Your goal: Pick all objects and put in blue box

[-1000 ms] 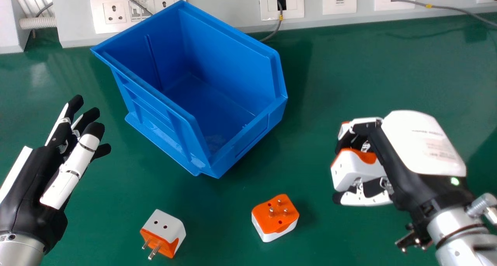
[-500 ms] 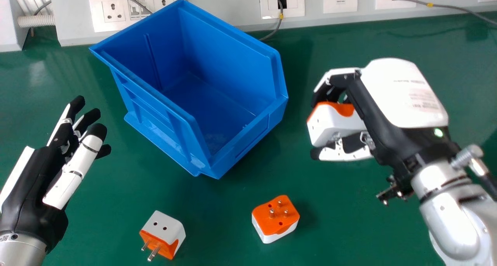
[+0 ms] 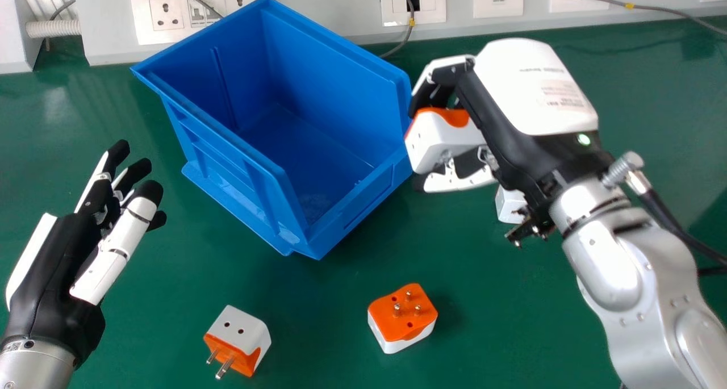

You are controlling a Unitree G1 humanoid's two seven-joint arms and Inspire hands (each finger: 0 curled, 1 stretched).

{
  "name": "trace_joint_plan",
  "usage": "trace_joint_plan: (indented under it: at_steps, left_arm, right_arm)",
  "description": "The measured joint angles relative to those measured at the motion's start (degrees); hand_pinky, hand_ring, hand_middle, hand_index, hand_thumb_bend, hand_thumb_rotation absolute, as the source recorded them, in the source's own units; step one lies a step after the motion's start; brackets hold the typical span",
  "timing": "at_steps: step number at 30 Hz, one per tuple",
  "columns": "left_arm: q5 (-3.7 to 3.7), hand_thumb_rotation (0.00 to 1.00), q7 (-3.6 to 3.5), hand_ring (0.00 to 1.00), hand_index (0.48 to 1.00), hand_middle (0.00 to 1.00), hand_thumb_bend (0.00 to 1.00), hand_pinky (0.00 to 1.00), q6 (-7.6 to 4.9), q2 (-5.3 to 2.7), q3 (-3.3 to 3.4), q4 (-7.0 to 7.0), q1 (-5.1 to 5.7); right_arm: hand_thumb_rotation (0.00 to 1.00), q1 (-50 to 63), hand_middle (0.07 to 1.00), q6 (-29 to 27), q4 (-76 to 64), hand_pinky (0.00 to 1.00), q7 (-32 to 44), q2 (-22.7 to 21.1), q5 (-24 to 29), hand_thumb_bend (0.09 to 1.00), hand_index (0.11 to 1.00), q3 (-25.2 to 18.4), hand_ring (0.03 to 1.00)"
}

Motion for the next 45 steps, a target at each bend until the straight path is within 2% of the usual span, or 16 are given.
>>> trace_joint_plan:
  at_steps: [10, 15, 27, 33, 40, 43, 45]
  left_arm:
    - [0.08, 0.67, 0.16, 0.93, 0.986, 0.96, 0.43, 0.85, -0.09, -0.17, -0.26, -0.25, 0.51]
    - [0.12, 0.67, 0.27, 0.93, 0.986, 0.96, 0.43, 0.85, -0.12, -0.50, -0.36, -1.22, 0.99]
    - [0.11, 0.68, 0.28, 0.93, 0.985, 0.96, 0.43, 0.85, -0.44, -1.45, -0.38, -1.87, 1.90]
    - [0.09, 0.68, 0.13, 0.93, 0.985, 0.96, 0.43, 0.85, -0.67, -1.58, -0.38, -2.07, 2.25]
    - [0.12, 0.67, 0.28, 0.93, 0.984, 0.95, 0.43, 0.85, -0.78, -2.03, -0.61, -2.40, 2.77]
    - [0.22, 0.67, 0.49, 0.93, 0.983, 0.95, 0.44, 0.85, -0.77, -2.16, -0.93, -2.99, 3.10]
    - [0.56, 0.67, 0.66, 0.93, 0.983, 0.95, 0.44, 0.85, -0.77, -2.20, -1.05, -3.61, 3.25]
  right_arm:
    - [0.00, -9.4, 0.541, -0.4, 11.3, 0.31, -0.6, 3.9, 0.2, 0.486, 0.542, 3.5, 0.427]
    - [0.00, -14.4, 0.547, -1.2, 18.2, 0.31, -0.7, 5.5, 0.4, 0.485, 0.535, 5.3, 0.429]
    - [0.00, -26.9, 0.551, -3.0, 35.3, 0.31, -1.1, 11.1, 1.7, 0.486, 0.531, 9.3, 0.439]
    - [0.00, -32.9, 0.556, -3.7, 46.0, 0.33, -3.4, 13.2, 1.3, 0.487, 0.517, 11.6, 0.445]
    - [0.00, -41.7, 0.550, -5.6, 62.4, 0.34, -9.7, 16.8, 0.5, 0.490, 0.512, 14.4, 0.441]
    - [0.00, -44.2, 0.550, -7.3, 67.9, 0.34, -12.2, 18.0, 0.6, 0.491, 0.508, 15.2, 0.443]
    - [0.00, -45.5, 0.549, -8.5, 71.0, 0.34, -13.9, 18.7, 0.6, 0.491, 0.507, 15.4, 0.443]
